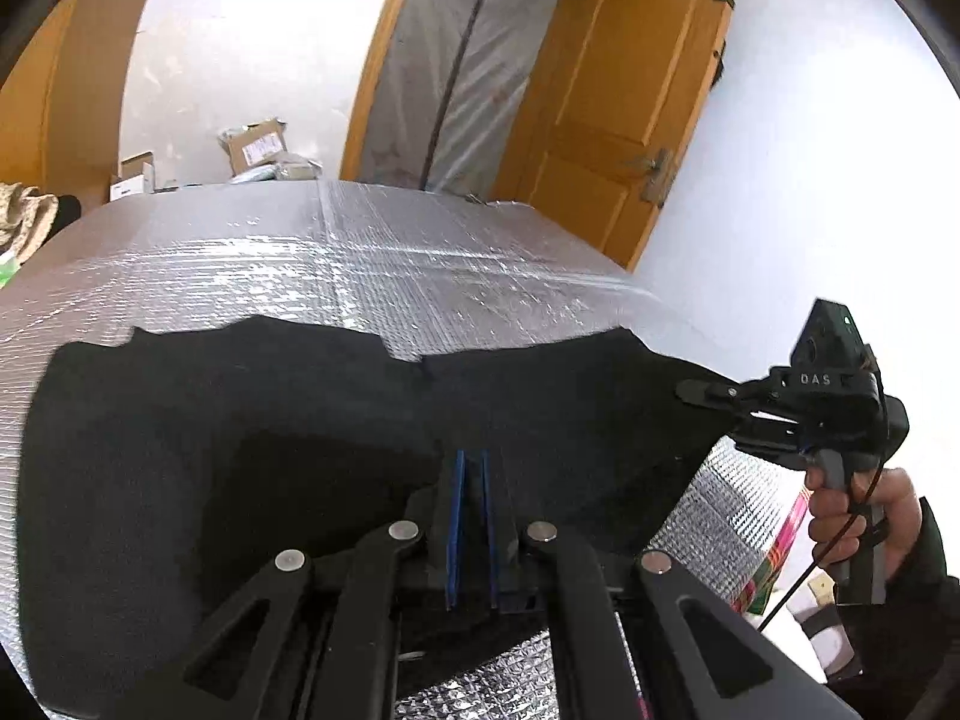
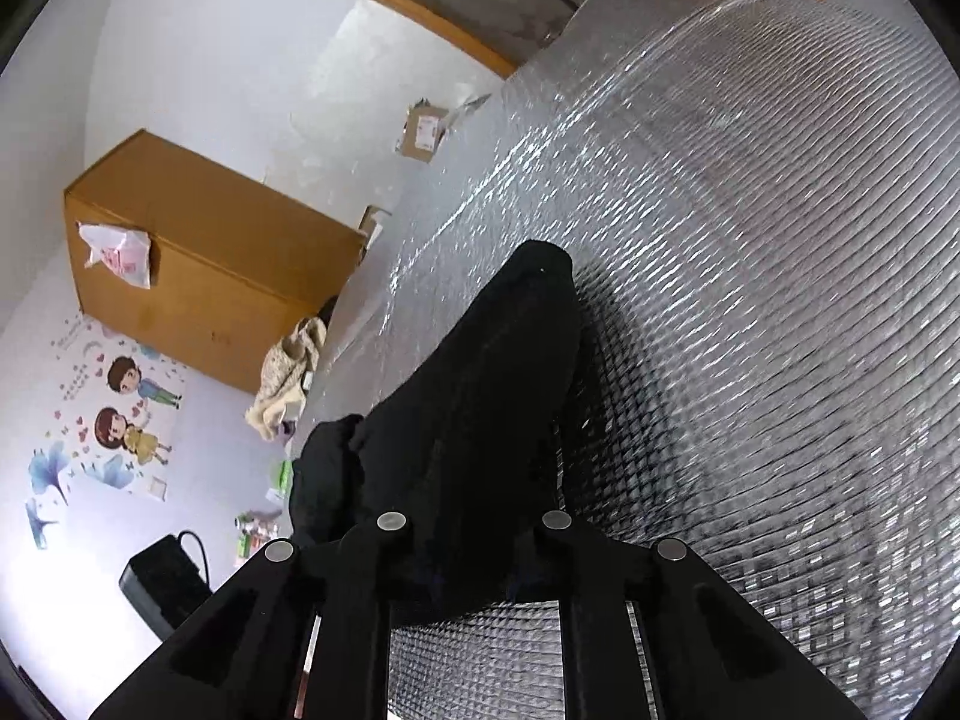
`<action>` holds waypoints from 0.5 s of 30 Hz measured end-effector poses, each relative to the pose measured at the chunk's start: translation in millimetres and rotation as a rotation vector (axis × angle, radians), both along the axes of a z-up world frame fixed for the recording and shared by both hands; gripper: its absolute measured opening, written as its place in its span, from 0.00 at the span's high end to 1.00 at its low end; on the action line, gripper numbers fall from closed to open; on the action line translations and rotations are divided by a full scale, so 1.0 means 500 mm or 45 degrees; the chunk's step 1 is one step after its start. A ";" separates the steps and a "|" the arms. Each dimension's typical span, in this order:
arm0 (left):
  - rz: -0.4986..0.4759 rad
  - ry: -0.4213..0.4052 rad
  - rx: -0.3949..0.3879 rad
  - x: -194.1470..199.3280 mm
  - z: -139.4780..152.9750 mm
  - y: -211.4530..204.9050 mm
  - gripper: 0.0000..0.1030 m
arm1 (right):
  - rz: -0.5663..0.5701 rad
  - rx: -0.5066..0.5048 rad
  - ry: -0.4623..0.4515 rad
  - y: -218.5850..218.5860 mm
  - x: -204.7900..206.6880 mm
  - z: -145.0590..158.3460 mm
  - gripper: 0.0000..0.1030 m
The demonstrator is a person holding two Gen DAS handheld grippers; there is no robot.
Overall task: Fold clothes
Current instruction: 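Lift the sweatshirt end with the right gripper and fold it toward the left gripper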
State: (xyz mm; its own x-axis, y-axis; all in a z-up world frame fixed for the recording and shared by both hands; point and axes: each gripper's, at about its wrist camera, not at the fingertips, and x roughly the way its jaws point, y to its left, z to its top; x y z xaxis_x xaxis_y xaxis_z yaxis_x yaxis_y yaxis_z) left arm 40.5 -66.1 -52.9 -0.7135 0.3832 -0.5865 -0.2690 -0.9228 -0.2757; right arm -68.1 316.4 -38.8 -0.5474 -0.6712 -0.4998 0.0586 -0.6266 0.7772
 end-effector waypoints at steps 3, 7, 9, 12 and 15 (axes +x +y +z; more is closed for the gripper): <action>0.013 -0.038 -0.015 -0.011 -0.014 -0.004 0.95 | -0.030 -0.004 0.012 0.027 0.003 0.006 0.87; -0.005 -0.104 -0.010 -0.028 -0.055 0.003 0.94 | -0.062 -0.014 0.030 0.056 0.007 0.013 0.87; 0.000 -0.104 0.020 -0.030 -0.057 0.000 0.94 | -0.066 -0.019 0.037 0.062 0.009 0.018 0.87; 0.009 -0.097 0.026 -0.027 -0.052 0.000 0.94 | -0.058 -0.021 0.060 0.062 0.013 0.032 0.87; 0.019 -0.087 0.020 -0.021 -0.045 0.000 0.94 | -0.029 -0.013 0.119 0.046 0.016 0.065 0.87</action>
